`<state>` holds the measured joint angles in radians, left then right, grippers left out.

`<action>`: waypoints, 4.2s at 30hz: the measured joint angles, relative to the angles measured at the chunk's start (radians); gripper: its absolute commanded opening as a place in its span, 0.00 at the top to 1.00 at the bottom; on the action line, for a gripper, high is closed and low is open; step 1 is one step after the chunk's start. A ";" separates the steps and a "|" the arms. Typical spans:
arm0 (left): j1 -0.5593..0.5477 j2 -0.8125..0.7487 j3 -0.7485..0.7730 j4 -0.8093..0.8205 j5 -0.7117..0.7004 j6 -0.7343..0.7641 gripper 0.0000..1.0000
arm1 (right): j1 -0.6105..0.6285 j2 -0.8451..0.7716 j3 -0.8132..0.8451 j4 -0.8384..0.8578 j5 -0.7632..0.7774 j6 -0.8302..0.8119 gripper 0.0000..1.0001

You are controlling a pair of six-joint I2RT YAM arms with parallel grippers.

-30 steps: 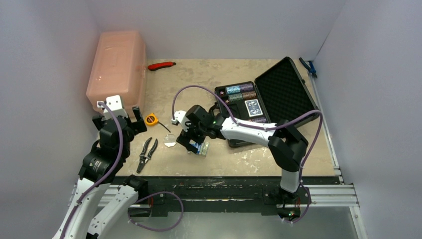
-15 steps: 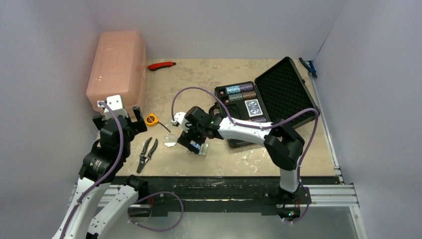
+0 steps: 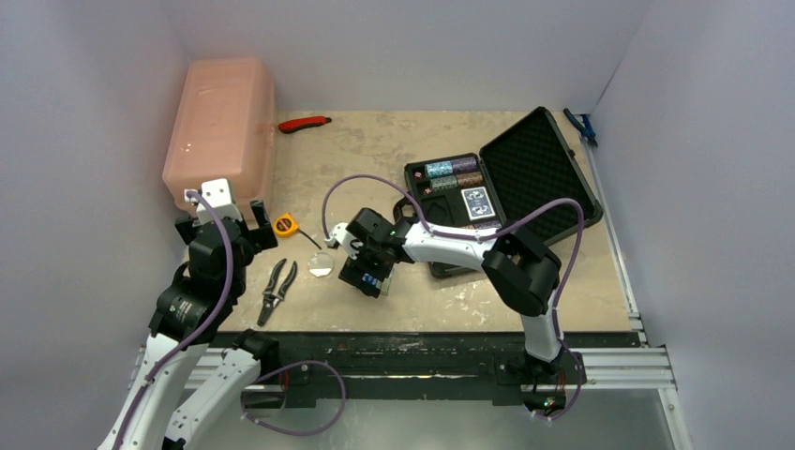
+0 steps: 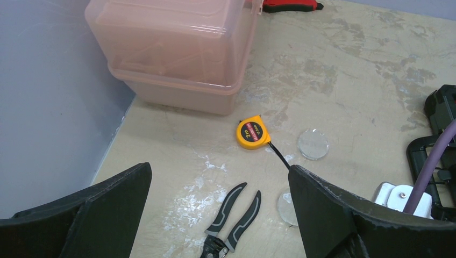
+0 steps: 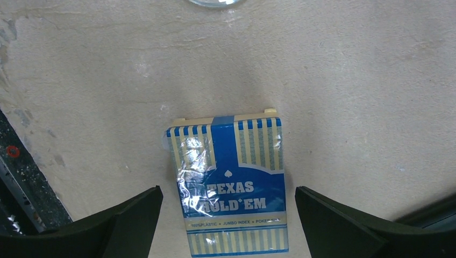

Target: Pack up texas hold em set

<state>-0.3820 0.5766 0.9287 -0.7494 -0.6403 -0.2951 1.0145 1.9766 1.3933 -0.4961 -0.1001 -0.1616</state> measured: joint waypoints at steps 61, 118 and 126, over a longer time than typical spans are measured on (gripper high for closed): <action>0.000 0.009 0.000 0.000 0.005 0.000 0.00 | 0.000 -0.181 -0.041 0.156 0.094 0.172 1.00; 0.000 0.018 -0.008 0.009 0.027 0.021 0.00 | -0.343 -0.726 -0.518 0.523 0.346 0.456 1.00; 0.000 0.030 -0.008 0.009 0.031 0.025 0.00 | -0.418 -0.633 -0.462 0.477 0.324 0.456 1.00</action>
<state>-0.3820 0.6067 0.9211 -0.7406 -0.6094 -0.2699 0.5961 1.3437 0.9314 -0.0189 0.2237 0.2947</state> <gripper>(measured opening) 0.998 0.666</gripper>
